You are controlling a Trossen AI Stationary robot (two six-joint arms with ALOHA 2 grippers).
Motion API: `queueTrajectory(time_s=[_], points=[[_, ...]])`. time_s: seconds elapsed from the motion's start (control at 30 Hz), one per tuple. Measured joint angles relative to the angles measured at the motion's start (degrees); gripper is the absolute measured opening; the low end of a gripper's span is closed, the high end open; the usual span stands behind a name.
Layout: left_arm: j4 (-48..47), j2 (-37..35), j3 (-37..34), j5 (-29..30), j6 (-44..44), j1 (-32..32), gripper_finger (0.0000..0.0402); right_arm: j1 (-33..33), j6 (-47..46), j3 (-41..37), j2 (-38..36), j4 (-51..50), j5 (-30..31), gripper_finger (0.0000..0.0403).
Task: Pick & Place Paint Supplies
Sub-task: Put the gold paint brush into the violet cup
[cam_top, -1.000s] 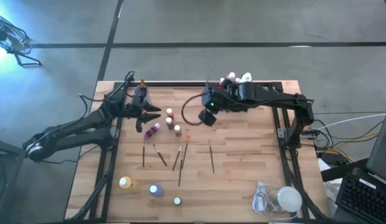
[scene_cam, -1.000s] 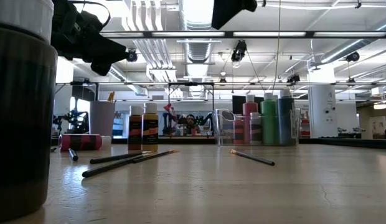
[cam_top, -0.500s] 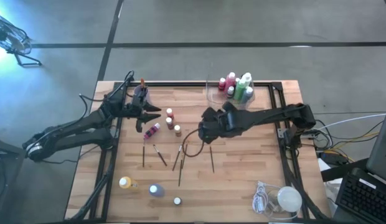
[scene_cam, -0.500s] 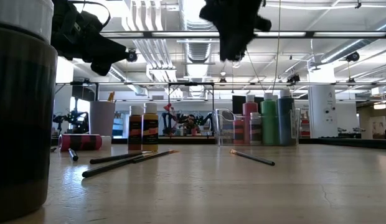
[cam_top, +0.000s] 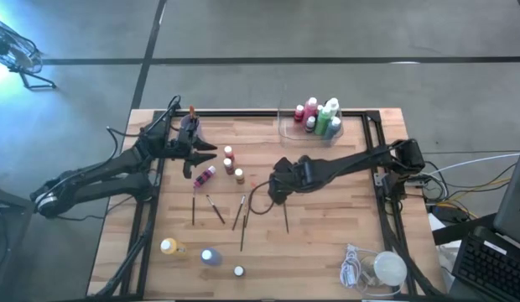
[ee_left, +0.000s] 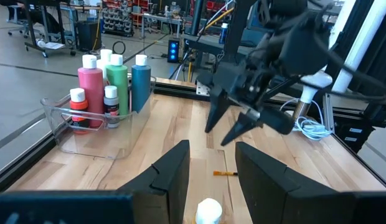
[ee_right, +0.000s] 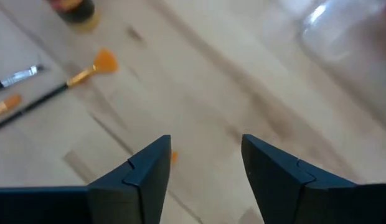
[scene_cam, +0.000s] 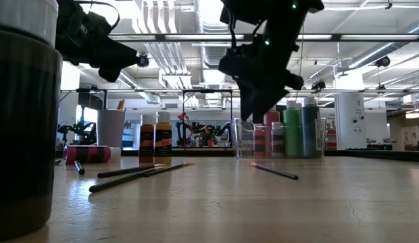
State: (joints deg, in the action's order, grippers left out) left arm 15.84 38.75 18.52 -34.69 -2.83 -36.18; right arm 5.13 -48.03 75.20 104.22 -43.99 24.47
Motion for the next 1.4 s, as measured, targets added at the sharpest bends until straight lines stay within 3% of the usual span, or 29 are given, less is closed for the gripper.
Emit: queueTrajectory(time_s=[0.5, 1.0, 1.4], points=[[0.0, 0.0, 0.0, 0.0, 0.0, 0.0, 0.0135, 2.2, -7.0, -9.7, 0.0, 15.1, -9.5, 0.0172], [0.0, 0.0, 0.0, 0.0, 0.0, 0.0, 0.0135, 1.4, -8.9, -15.8, 1.8, 26.2, -7.8, 0.0144], [0.0, 0.0, 0.0, 0.0, 0.0, 0.0, 0.0135, 0.7, -8.2, -16.7, 2.8, 27.9, -6.1, 0.0127]])
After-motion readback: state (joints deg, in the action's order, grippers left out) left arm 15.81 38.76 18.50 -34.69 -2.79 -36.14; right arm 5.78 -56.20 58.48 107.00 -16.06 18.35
